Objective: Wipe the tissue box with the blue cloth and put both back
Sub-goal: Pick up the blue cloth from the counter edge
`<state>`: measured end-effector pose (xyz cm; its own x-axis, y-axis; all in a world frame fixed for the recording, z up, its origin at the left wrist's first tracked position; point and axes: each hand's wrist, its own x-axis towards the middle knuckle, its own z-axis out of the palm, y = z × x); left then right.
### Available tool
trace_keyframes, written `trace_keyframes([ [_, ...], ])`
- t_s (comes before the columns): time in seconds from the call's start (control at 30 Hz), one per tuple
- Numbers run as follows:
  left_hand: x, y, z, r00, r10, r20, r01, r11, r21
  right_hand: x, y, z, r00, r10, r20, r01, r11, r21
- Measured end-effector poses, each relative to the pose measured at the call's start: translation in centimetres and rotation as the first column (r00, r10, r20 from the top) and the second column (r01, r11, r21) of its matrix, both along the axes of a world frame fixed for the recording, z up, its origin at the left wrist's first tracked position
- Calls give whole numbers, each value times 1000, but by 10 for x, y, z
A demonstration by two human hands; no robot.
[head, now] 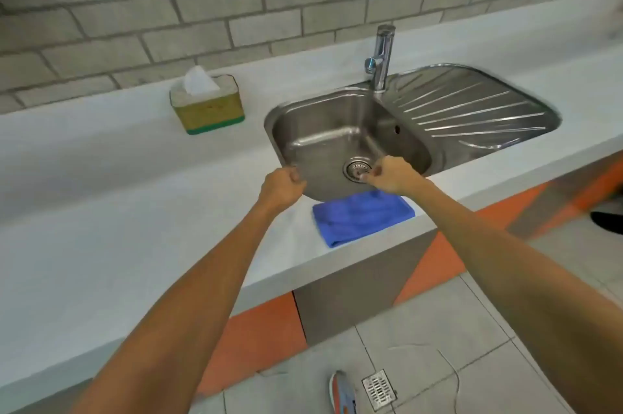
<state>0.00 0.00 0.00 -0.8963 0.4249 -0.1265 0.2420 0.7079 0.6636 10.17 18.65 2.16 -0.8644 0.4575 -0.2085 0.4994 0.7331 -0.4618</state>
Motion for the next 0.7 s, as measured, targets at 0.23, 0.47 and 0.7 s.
trace_keyframes([
  [0.23, 26, 19, -46, 992, 22, 120, 9, 967, -256, 12, 9, -32, 985, -10, 173, 13, 1000, -18],
  [0.47, 24, 37, -31, 937, 92, 338, -142, 982, 127, -3, 14, -43, 982, -24, 187, 43, 995, -95],
  [0.7, -11, 45, 34, 995, -5, 97, -32, 924, 381, -57, -23, -47, 959, -257, -123, 94, 692, -716],
])
